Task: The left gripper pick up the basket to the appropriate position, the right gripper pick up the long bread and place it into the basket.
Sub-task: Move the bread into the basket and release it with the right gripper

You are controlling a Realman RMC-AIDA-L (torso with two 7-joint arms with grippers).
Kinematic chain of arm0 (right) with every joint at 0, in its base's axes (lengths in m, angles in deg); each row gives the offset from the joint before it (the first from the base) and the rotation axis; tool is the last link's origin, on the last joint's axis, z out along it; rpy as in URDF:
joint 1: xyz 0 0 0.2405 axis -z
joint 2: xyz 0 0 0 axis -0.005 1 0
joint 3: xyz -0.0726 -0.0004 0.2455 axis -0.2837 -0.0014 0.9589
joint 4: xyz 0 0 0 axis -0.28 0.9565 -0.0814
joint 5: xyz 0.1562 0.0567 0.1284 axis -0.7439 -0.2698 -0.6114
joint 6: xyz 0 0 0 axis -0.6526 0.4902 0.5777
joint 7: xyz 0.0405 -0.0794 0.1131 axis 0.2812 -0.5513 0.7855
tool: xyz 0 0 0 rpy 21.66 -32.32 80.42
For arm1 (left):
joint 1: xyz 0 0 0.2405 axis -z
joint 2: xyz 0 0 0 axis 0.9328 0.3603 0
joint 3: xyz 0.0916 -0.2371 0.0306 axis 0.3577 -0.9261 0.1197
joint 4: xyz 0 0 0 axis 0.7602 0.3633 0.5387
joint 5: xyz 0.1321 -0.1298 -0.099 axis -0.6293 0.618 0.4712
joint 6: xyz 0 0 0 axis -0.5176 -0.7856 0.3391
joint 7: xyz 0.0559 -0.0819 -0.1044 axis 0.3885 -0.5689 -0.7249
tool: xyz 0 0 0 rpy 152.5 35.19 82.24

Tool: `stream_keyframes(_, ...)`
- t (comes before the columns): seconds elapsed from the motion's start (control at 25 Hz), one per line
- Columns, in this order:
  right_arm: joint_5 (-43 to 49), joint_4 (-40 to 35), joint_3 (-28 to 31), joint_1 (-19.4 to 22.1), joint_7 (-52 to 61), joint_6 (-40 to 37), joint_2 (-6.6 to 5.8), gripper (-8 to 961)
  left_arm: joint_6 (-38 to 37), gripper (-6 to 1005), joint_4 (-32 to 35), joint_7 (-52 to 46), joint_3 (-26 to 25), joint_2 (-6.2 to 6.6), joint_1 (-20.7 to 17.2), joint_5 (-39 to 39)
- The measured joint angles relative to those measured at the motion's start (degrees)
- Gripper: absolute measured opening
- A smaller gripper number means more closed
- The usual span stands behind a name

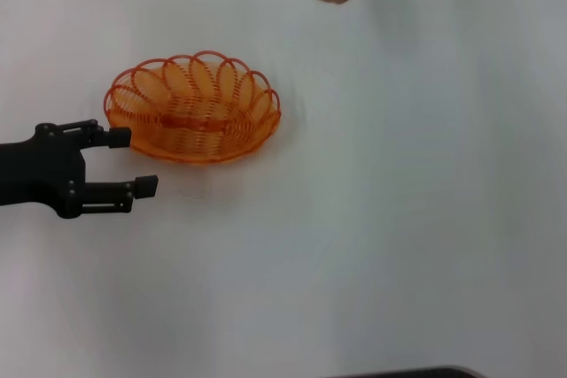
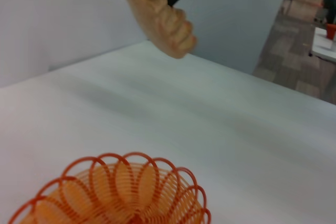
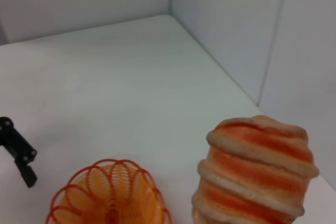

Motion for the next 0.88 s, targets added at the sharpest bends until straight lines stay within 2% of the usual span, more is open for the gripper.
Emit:
stream_keyframes(0.32,0.2,4.9,-5.0,-5.3,-3.7,1.4,2.99,161,-1.5,841,0.4,0.0,0.1,0.29,-0.1,-0.9)
stream_keyframes(0.52,0.3,7.5,-6.5,-7.8,-4.9,1.8,4.25,160,-2.1,841,0.4,0.2,0.1,0.45,-0.2,-1.2)
stream_keyframes(0.88,1.4,9.2,-15.2,-10.3,-5.6,3.7,7.28,161,-2.2,842,0.5,0.3,0.2,0.62,-0.4,-1.3)
